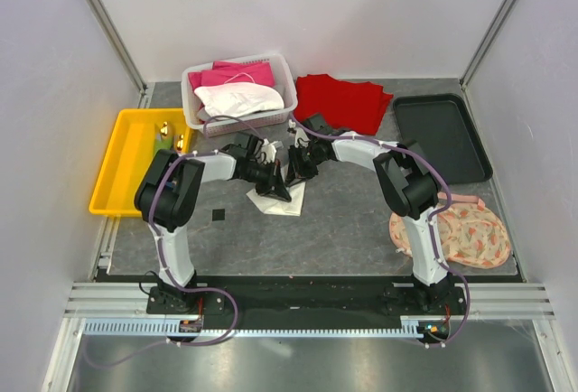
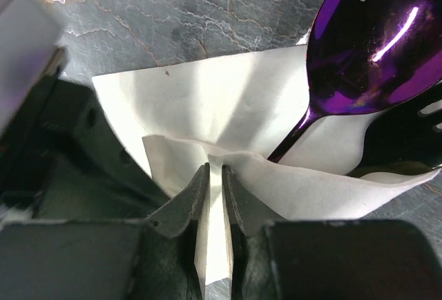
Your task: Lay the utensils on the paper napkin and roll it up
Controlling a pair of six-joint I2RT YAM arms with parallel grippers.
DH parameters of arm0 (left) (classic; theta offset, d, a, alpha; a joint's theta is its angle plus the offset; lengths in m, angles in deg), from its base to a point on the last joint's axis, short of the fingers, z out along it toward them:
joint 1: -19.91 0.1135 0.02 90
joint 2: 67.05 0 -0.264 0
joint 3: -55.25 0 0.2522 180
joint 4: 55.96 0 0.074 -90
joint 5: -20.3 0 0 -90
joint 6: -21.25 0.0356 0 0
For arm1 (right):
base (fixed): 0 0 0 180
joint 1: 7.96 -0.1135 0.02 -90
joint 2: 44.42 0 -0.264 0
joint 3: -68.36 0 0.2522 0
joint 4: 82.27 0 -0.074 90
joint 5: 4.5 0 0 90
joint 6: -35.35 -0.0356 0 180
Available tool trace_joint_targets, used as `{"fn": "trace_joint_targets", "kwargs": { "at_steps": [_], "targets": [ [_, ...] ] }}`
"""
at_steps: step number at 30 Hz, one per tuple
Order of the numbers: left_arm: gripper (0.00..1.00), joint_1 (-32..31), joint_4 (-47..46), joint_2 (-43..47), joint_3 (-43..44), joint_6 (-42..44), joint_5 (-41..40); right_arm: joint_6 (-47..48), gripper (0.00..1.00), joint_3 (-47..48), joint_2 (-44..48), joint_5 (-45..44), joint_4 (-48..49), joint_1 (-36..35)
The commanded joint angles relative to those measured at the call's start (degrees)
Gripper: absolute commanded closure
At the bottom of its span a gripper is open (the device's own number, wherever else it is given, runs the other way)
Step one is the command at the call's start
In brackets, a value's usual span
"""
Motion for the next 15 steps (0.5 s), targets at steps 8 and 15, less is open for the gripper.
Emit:
{"fn": "trace_joint_targets", "kwargs": {
  "at_steps": [8,15],
  "targets": [
    [0.95,-0.2,-2.6,4.8,-0.2,-1.5,-1.1,1.5,0.8,-1.0,-1.8,-3.1,-0.3,-0.2],
    [0.96,0.1,-4.1,1.3,-0.2,-2.2,-4.0,1.2,0.8,-1.2,-1.7,-2.7,-0.3,-0.2]
  ]
}}
